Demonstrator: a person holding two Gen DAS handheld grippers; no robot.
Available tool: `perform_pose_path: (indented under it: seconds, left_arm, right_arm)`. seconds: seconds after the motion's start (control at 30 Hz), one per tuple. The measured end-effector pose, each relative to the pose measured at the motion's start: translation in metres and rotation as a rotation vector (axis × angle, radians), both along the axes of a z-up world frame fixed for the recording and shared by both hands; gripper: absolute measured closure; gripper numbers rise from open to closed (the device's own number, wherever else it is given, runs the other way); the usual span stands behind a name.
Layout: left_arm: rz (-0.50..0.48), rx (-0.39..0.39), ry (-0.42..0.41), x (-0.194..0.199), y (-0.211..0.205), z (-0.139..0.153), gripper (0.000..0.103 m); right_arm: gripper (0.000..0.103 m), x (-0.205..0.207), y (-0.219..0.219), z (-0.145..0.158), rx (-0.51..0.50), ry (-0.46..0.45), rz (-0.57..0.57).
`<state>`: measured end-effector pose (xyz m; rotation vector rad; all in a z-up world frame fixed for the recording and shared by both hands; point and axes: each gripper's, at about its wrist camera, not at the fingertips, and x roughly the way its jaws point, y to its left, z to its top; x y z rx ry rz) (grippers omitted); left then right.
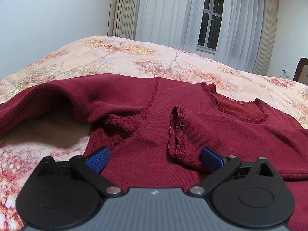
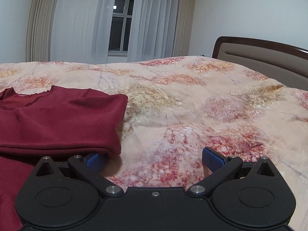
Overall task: Fold small clothes
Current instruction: 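Move the left tool to the cuff of the other sleeve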
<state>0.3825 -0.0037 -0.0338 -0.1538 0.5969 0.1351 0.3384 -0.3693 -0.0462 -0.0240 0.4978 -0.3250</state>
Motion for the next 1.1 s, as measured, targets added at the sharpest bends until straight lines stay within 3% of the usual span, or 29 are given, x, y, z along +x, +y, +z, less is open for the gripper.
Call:
perform_pose_path:
  seconds: [0.2, 0.33, 0.6, 0.8, 1.0, 1.1]
  left_arm:
    - [0.0, -0.001, 0.005, 0.0, 0.0, 0.0, 0.0]
    - [-0.02, -0.053, 0.015, -0.002, 0.009, 0.01, 0.0]
    - [-0.025, -0.209, 0.005, -0.046, 0.045, 0.038, 0.0]
    - [0.105, -0.265, -0.009, -0.09, 0.098, 0.047, 0.0]
    - [0.251, -0.4, -0.076, -0.119, 0.157, 0.047, 0.0]
    - [0.378, -0.496, -0.125, -0.129, 0.187, 0.044, 0.0]
  right_arm:
    - [0.0, -0.004, -0.01, 0.0, 0.085, 0.011, 0.005]
    - [0.0, -0.021, -0.02, 0.013, 0.168, -0.007, 0.049]
    - [0.0, -0.077, 0.001, 0.05, 0.116, -0.074, 0.117]
    - [0.0, -0.108, 0.054, 0.066, 0.135, -0.127, 0.288]
    - [0.0, -0.117, 0.124, 0.06, 0.13, -0.107, 0.5]
    - [0.0, -0.119, 0.156, 0.052, 0.116, -0.078, 0.569]
